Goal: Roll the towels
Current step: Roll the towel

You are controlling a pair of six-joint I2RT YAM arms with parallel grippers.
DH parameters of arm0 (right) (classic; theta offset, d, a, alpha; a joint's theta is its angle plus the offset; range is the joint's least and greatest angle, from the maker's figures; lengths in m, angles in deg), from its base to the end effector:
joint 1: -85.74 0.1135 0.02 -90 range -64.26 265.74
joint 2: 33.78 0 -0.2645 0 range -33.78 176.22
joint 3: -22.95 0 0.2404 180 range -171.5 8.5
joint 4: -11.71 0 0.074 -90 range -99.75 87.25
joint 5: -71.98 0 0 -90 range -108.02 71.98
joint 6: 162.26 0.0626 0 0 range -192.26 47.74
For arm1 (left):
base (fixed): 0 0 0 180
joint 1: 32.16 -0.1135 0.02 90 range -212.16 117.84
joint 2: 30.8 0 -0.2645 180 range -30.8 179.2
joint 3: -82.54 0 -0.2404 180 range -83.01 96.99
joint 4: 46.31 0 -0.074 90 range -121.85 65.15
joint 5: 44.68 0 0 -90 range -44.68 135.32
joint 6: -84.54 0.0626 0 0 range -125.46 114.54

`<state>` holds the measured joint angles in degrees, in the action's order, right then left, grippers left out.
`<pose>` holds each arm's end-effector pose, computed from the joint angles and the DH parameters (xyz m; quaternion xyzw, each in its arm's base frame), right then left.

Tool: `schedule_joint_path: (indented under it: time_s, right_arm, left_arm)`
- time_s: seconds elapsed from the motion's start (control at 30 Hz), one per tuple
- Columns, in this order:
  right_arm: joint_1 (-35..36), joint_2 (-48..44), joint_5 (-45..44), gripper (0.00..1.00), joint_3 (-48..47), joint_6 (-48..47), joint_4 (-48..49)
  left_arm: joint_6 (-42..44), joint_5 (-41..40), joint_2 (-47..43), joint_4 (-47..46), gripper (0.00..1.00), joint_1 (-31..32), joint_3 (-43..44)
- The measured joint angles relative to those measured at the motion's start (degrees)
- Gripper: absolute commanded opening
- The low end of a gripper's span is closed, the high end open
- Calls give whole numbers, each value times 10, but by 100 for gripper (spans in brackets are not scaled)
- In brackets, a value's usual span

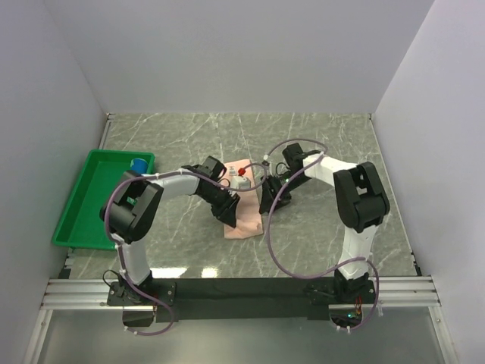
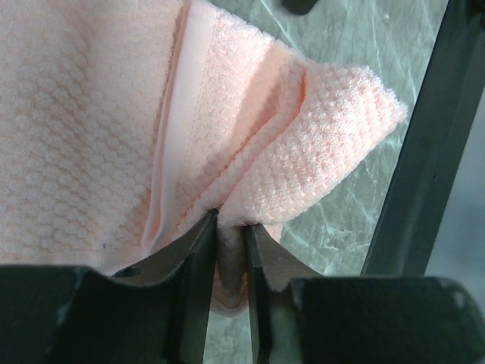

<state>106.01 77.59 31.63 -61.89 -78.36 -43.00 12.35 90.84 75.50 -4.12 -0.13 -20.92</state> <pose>0.3108 0.1656 0.1392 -0.2376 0.8738 0.4240 0.0172 0.2641 -0.2179 0.1360 0.4388 0.8004 -0.3970 0.0962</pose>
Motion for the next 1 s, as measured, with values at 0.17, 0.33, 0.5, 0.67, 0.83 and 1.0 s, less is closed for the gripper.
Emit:
schedule_joint_path:
  time_s: [0.17,0.33,0.5,0.67,0.83,1.0]
  right_arm:
    - [-5,-47,28,64,26,-13,-12]
    - [-4,-113,40,67,87,-11,22]
    - [-4,-207,16,68,154,-8,80]
    - [6,-263,-42,68,161,-20,136]
    - [46,-286,-102,68,176,-48,182]
    - [97,-292,-144,63,182,-74,211]
  left_arm:
    - [-11,17,28,16,30,-7,30]
    - [-16,40,59,48,30,-16,62]
    - [-23,66,94,82,30,-28,93]
    - [-25,88,125,120,31,-38,122]
    - [-25,99,147,151,32,-42,147]
    - [-25,104,165,179,32,-43,169]
